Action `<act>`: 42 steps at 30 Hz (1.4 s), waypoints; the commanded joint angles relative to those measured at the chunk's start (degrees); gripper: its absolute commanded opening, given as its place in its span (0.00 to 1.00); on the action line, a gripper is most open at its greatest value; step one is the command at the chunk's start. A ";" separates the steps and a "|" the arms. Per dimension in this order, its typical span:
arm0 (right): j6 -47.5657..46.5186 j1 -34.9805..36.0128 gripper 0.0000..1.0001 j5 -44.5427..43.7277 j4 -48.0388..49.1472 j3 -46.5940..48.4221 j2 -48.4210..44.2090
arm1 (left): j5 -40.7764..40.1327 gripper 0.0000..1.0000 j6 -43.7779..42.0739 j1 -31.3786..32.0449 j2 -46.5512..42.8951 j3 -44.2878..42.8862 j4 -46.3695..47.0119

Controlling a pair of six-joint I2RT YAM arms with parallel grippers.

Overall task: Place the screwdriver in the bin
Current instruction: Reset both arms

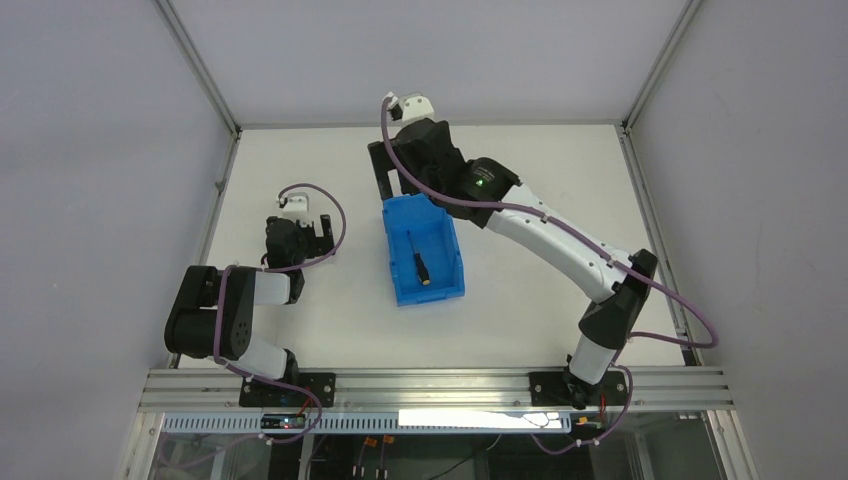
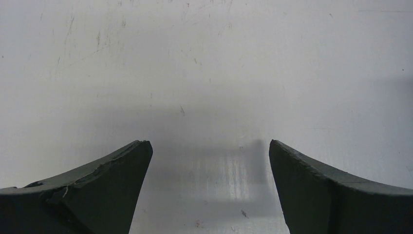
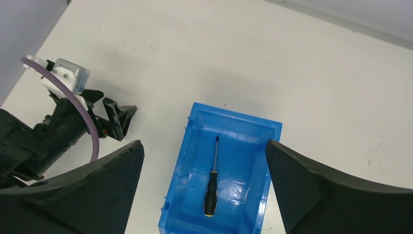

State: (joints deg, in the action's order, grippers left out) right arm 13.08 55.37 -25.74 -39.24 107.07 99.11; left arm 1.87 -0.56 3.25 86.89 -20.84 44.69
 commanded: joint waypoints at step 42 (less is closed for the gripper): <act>-10.62 -47.44 0.99 19.58 -6.65 -8.36 -18.75 | 0.02 1.00 0.46 -0.71 -0.50 -1.04 1.55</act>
State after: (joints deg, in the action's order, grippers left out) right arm 3.92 12.49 -10.48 -45.95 99.66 83.53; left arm 1.87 -0.56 3.25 86.89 -20.84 44.71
